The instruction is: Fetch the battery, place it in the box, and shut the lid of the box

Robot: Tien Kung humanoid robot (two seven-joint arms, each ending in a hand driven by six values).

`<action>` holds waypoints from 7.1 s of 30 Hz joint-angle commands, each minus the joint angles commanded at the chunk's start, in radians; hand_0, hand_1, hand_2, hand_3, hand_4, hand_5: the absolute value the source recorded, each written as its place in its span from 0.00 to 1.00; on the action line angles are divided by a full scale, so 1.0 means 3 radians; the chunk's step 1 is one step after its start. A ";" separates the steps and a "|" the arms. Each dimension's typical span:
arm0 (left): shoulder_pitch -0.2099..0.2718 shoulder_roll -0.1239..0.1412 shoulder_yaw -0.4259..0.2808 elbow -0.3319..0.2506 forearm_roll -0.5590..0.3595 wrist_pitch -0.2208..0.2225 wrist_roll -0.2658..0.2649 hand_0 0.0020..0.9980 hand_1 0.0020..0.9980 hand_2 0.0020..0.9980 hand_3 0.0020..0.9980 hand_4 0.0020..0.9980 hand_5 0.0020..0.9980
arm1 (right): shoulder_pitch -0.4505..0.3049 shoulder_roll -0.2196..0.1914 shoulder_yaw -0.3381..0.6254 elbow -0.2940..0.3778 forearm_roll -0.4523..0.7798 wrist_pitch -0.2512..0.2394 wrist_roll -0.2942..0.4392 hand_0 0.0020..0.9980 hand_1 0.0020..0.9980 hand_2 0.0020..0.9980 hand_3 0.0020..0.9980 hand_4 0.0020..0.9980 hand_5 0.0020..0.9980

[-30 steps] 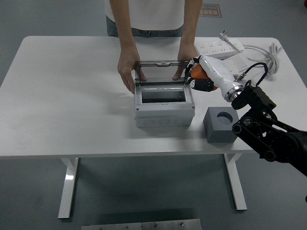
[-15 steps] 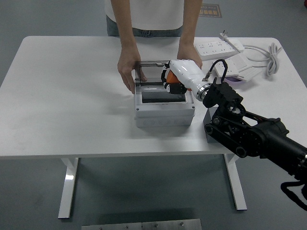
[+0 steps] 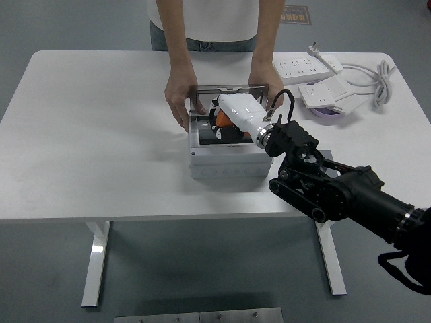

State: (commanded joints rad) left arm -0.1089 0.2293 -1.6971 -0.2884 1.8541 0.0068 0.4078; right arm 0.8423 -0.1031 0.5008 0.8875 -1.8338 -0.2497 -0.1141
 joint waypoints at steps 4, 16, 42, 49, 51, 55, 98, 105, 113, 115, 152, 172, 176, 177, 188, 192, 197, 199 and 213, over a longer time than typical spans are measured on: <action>0.0001 0.0007 -0.0014 -0.0013 0.0013 -0.0003 0.0029 0.59 0.68 0.62 0.57 0.57 0.00 | 0.0045 0.0034 -0.0069 -0.0034 0.0019 0.0002 0.0014 0.21 0.25 0.26 0.32 0.17 0.00; -0.0003 0.0003 0.0006 -0.0009 -0.0011 0.0002 0.0024 0.59 0.68 0.61 0.57 0.56 0.00 | 0.0101 0.0034 -0.0221 -0.0073 0.0054 0.0094 0.0124 0.23 0.26 0.28 0.35 0.19 0.03; -0.0011 -0.0003 0.0022 -0.0007 -0.0016 0.0025 0.0012 0.59 0.68 0.61 0.57 0.55 0.00 | 0.0100 0.0008 -0.0210 -0.0102 0.0093 0.0125 0.0173 0.62 0.50 0.50 0.62 0.71 0.41; 0.0001 -0.0002 0.0023 -0.0011 -0.0015 0.0036 0.0017 0.59 0.67 0.61 0.57 0.55 0.00 | 0.0097 0.0004 -0.0192 -0.0079 0.0119 0.0124 0.0161 0.64 0.51 0.51 0.63 0.73 0.44; 0.0003 -0.0001 0.0024 -0.0012 -0.0017 0.0038 0.0017 0.59 0.67 0.61 0.57 0.55 0.00 | 0.0095 0.0002 -0.0187 -0.0072 0.0141 0.0125 0.0152 0.68 0.53 0.52 0.65 0.77 0.48; 0.0008 0.0001 0.0027 -0.0012 -0.0022 0.0043 0.0017 0.59 0.67 0.61 0.57 0.55 0.00 | 0.0088 -0.0007 -0.0185 -0.0062 0.0293 0.0074 0.0153 0.68 0.53 0.52 0.65 0.77 0.48; 0.0038 -0.0046 0.0051 -0.0029 -0.0061 0.0061 0.0051 0.59 0.67 0.61 0.57 0.54 0.00 | 0.0232 -0.0266 0.0542 0.0461 0.0728 0.0385 -0.0424 0.08 0.22 0.28 0.35 0.40 0.29; 0.0013 -0.0065 0.0036 -0.0030 -0.0032 0.0051 0.0052 0.59 0.67 0.61 0.57 0.54 0.00 | 0.0288 -0.0272 0.0690 0.0411 0.0814 0.0070 -0.0264 0.08 0.22 0.28 0.36 0.46 0.27; -0.0029 -0.0089 0.0022 -0.0032 -0.0006 0.0038 0.0055 0.59 0.67 0.61 0.57 0.54 0.00 | 0.0306 -0.0245 0.0703 0.0265 0.0924 0.0051 -0.0129 0.09 0.24 0.31 0.43 0.63 0.35; -0.0036 -0.0091 0.0019 -0.0032 -0.0003 0.0035 0.0055 0.59 0.67 0.61 0.57 0.54 0.00 | 0.0300 -0.0234 0.0691 0.0229 0.0943 0.0063 -0.0111 0.09 0.24 0.31 0.43 0.63 0.35; -0.0041 -0.0065 -0.0009 -0.0040 0.0045 0.0018 0.0072 0.59 0.67 0.61 0.57 0.54 0.00 | 0.0129 -0.0156 0.0501 0.0002 0.1076 -0.0008 -0.0030 0.92 0.76 0.72 0.75 1.00 1.00; -0.0042 -0.0081 0.0042 -0.0023 -0.0041 0.0057 0.0040 0.59 0.67 0.61 0.57 0.54 0.00 | -0.0105 -0.0400 0.0275 0.0430 0.1036 0.0082 -0.0231 0.88 0.73 0.71 0.74 1.00 1.00; -0.0036 -0.0080 0.0055 -0.0022 -0.0061 0.0062 0.0039 0.59 0.67 0.61 0.57 0.54 0.00 | -0.0129 -0.0451 0.0252 0.0528 0.0987 0.0113 -0.0285 0.88 0.73 0.71 0.74 1.00 1.00; -0.0035 -0.0079 0.0057 -0.0022 -0.0064 0.0062 0.0039 0.59 0.67 0.61 0.57 0.54 0.00 | -0.0132 -0.0459 0.0247 0.0544 0.0976 0.0122 -0.0297 0.83 0.69 0.68 0.73 1.00 1.00; -0.0038 -0.0079 0.0081 -0.0015 -0.0095 0.0072 0.0028 0.59 0.67 0.61 0.57 0.54 0.00 | -0.0125 -0.0518 0.0232 0.0735 0.0829 0.0267 -0.0469 0.79 0.66 0.67 0.73 1.00 1.00; -0.0032 -0.0079 0.0092 -0.0015 -0.0105 0.0077 0.0027 0.59 0.67 0.61 0.57 0.54 0.00 | -0.0114 -0.0531 0.0244 0.0808 0.0777 0.0364 -0.0565 0.74 0.64 0.66 0.73 1.00 1.00; -0.0024 -0.0083 0.0100 -0.0015 -0.0112 0.0081 0.0030 0.59 0.67 0.61 0.57 0.54 0.00 | -0.0096 -0.0538 0.0259 0.0890 0.0723 0.0488 -0.0673 0.68 0.63 0.65 0.73 1.00 1.00; -0.0021 -0.0085 0.0102 -0.0015 -0.0109 0.0080 0.0031 0.59 0.67 0.61 0.57 0.54 0.00 | -0.0086 -0.0538 0.0265 0.0916 0.0706 0.0534 -0.0708 0.68 0.63 0.65 0.73 1.00 1.00; -0.0013 -0.0090 0.0111 -0.0016 -0.0102 0.0081 0.0036 0.60 0.67 0.60 0.57 0.54 0.00 | -0.0035 -0.0535 0.0323 0.1037 0.0604 0.0746 -0.0852 0.58 0.57 0.65 0.73 1.00 1.00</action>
State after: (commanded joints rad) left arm -0.1129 0.2022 -1.6638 -0.2931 1.8234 0.0310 0.4185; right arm 0.8319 -0.2637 0.5977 1.1986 -1.6527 -0.0260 -0.3697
